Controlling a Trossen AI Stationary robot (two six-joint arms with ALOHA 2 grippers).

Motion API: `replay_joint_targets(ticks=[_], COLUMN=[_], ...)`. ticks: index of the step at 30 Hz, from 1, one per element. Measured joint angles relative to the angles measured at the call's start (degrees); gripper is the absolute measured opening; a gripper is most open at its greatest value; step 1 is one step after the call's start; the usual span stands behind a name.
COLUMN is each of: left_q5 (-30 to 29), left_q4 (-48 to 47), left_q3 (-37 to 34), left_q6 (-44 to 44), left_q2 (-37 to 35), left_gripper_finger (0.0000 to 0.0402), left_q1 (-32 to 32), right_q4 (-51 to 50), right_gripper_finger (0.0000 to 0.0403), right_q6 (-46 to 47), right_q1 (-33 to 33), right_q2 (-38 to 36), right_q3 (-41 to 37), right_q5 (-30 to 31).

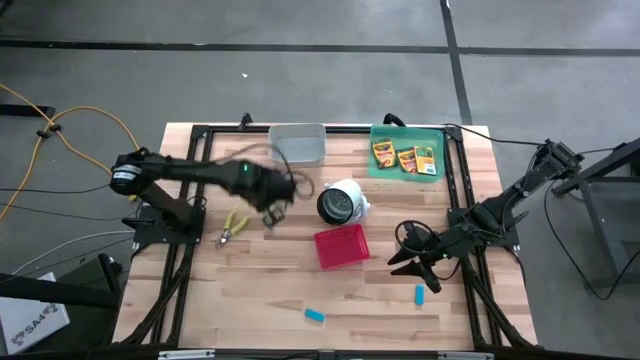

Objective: Pick & Place School Supplies
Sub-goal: Put the right green hole puncher into the gray bin

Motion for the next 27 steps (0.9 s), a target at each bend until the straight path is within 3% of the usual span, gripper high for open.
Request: replay_joint_targets(ticks=[7,16,21,27], left_q5=[4.2,12.1,15.1,17.1], left_q4=[10.3,21.1,25.4,30.3], left_q3=[0.0,0.0,0.1,0.1], left_q6=[23.8,39.5,45.4,52.2], left_q2=[0.0,0.0,0.5,4.2], left_gripper_finger=[0.0041,0.0041,0.0041,0.0041], left_q1=[16.0,31.6,36.2,37.1], right_q4=[-0.2,-0.2,-0.2,-0.2], right_gripper_finger=[0.0122,0.0122,0.0122,0.0122], right_q6=[0.0,0.0,0.1,0.2], right_q1=[0.0,0.0,0.0,0.0], right_q2=[0.0,0.0,0.0,0.0], right_q3=[0.0,0.0,0.0,0.0], right_q5=[0.0,-0.4,-0.3,0.0])
